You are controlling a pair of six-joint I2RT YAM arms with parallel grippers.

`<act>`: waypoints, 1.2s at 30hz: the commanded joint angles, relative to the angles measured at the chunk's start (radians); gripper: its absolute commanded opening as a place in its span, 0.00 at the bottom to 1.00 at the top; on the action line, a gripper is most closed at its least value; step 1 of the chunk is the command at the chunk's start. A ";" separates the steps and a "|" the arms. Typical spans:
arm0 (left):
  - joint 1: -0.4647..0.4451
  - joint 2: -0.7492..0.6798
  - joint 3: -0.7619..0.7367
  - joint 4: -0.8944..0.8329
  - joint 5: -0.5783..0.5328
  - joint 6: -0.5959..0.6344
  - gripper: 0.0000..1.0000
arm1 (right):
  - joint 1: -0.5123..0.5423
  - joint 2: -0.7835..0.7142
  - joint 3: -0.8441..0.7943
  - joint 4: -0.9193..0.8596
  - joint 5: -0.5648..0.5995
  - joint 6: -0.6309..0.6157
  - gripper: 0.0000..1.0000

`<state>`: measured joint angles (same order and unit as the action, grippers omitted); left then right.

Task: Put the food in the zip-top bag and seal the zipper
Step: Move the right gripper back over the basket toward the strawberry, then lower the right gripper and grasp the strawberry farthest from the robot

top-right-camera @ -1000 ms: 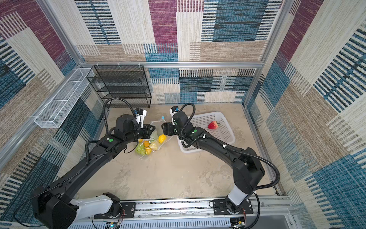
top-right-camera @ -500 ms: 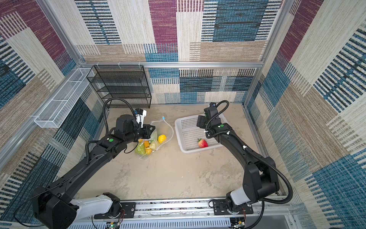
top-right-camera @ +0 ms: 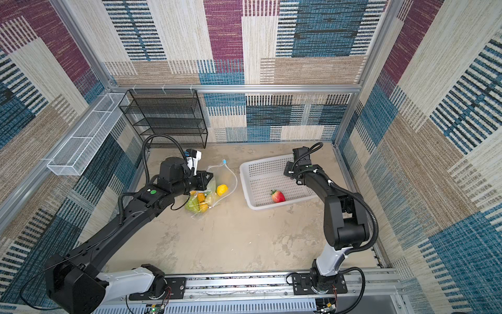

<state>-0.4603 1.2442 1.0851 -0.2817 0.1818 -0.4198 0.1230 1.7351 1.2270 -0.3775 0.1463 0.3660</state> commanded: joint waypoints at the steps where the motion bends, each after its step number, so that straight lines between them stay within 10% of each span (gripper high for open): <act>1: 0.000 0.002 0.003 0.009 -0.019 0.007 0.00 | 0.000 0.046 0.037 0.056 -0.020 0.016 0.80; 36: 0.000 -0.011 0.007 0.001 -0.035 0.022 0.00 | -0.003 0.267 0.156 0.060 0.017 0.024 0.64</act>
<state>-0.4606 1.2411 1.0851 -0.2844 0.1600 -0.4156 0.1184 2.0098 1.3960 -0.3168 0.1425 0.4088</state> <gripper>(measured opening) 0.049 0.659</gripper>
